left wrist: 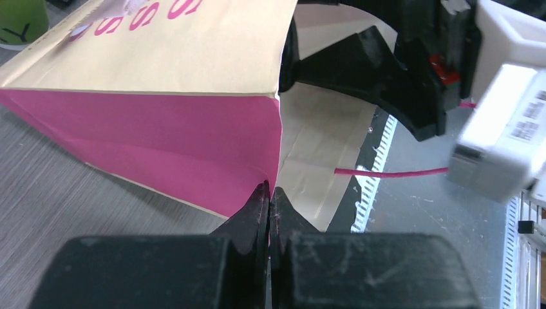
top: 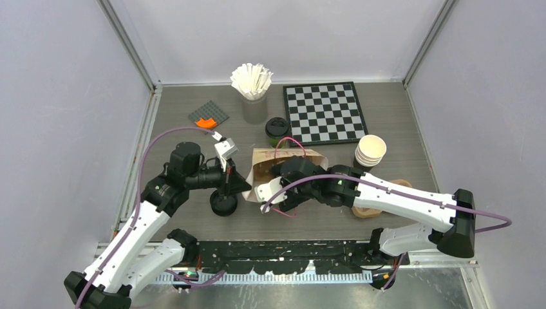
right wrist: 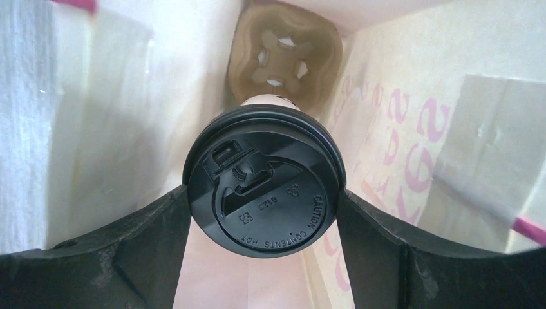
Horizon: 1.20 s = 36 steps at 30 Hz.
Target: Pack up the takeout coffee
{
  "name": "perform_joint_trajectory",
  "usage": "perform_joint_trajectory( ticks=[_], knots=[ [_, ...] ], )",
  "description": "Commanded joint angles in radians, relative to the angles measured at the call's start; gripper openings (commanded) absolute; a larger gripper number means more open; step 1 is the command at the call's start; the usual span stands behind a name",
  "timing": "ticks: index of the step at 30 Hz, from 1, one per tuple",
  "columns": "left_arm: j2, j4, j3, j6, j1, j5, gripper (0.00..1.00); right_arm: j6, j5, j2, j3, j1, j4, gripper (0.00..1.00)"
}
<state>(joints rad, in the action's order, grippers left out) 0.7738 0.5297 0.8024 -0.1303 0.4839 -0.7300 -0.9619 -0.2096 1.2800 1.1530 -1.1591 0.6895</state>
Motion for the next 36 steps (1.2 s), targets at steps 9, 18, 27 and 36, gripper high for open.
perform_joint_trajectory(
  ticks=[9,18,27,36],
  knots=[
    [-0.014,0.090,0.097,-0.084,-0.001,0.110,0.30,0.145,-0.065,0.033,0.036,-0.077,-0.024,0.68],
    [-0.013,0.245,0.154,-0.218,-0.001,0.167,0.40,0.180,-0.071,0.049,0.025,-0.077,-0.094,0.68],
    [0.029,0.206,0.124,-0.283,0.000,0.168,0.47,0.195,-0.078,0.056,-0.005,-0.078,-0.143,0.68],
    [0.046,0.197,0.127,-0.264,0.000,0.184,0.37,0.206,-0.100,0.036,-0.047,-0.078,-0.158,0.68]
  ],
)
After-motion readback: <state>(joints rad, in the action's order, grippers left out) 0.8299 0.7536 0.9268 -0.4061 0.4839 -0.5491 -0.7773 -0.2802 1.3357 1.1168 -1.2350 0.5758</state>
